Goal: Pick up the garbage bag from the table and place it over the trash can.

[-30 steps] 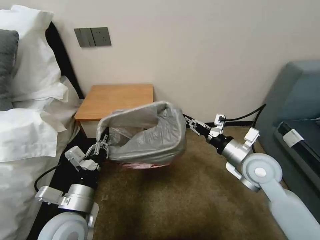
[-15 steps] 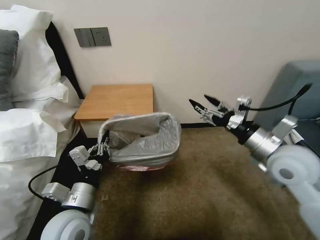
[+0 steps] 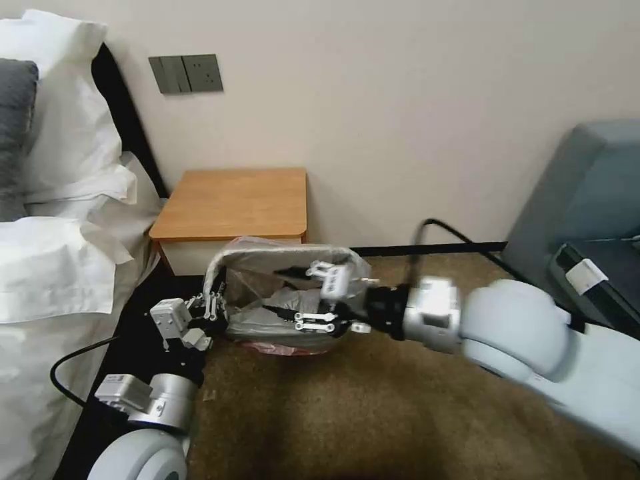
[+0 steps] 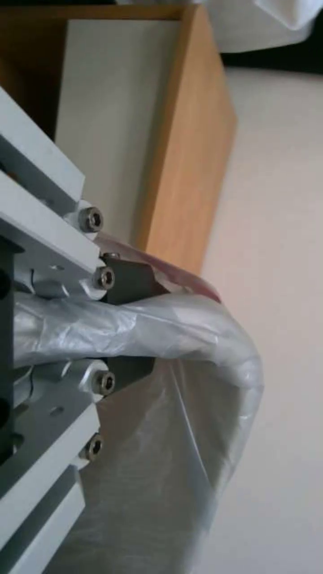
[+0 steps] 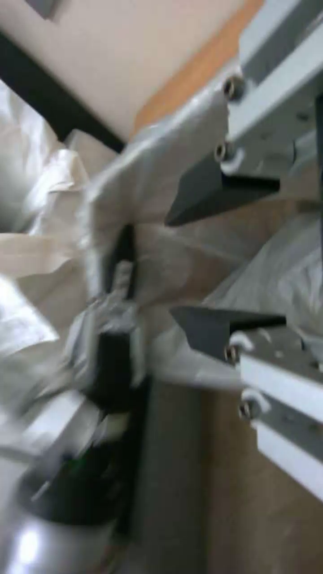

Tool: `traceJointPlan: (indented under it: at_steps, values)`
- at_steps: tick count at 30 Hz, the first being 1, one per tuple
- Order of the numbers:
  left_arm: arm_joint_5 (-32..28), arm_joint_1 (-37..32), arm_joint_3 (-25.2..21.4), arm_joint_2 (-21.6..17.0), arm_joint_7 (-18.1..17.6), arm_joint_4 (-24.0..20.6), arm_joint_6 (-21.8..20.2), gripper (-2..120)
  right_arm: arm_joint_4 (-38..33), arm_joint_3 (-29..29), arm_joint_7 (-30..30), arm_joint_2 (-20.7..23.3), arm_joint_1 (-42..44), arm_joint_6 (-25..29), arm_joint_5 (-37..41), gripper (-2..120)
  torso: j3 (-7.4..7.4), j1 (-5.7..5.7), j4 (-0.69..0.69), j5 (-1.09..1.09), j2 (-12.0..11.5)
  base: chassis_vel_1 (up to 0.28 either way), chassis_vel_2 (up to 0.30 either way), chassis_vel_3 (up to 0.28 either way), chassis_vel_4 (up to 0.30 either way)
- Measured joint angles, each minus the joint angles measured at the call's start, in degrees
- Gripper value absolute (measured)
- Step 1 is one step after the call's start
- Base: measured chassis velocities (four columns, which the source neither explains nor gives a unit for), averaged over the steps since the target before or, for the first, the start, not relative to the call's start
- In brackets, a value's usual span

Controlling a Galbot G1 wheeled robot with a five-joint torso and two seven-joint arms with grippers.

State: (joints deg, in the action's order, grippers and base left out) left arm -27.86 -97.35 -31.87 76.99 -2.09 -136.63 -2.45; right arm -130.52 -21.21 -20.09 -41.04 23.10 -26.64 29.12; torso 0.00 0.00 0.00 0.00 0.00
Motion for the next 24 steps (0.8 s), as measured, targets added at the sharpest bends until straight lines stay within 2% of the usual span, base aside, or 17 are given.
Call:
traceJointPlan:
  at_steps: [4,6,9,17,24]
  values:
    - [1.9,-0.5,-0.1,0.2,0.8,-0.3,0.9,8,4.0,-4.8,-0.2,-3.1,-5.0,-2.0,-3.2,19,0.0,0.0,0.0,-0.01,0.0,0.0,0.0,0.0,0.0]
    - [2.3,-0.5,0.0,0.3,0.8,-0.4,1.0,8,5.2,-5.7,-0.4,-4.0,-6.0,-2.2,-4.6,16,0.0,0.0,0.01,-0.01,0.0,0.0,0.0,0.0,0.0]
    - [3.6,-0.6,0.1,0.7,1.1,-0.6,1.2,8,8.2,-8.8,-0.5,-6.8,-7.8,-3.8,-8.7,1,0.0,0.0,0.0,0.0,0.0,0.0,0.0,0.0,0.0]
    - [5.5,-0.8,0.2,1.1,1.6,-1.2,2.0,8,10.0,-13.4,2.4,-12.6,-9.4,-10.9,-12.1,0,0.0,0.0,0.0,0.0,0.0,0.0,0.0,0.0,0.0]
    - [6.1,-1.2,0.0,1.2,2.2,-1.9,2.4,8,12.9,-14.8,3.7,-15.4,-9.8,-13.0,-13.7,0,0.0,0.0,0.0,0.0,0.0,0.0,0.0,0.0,0.0]
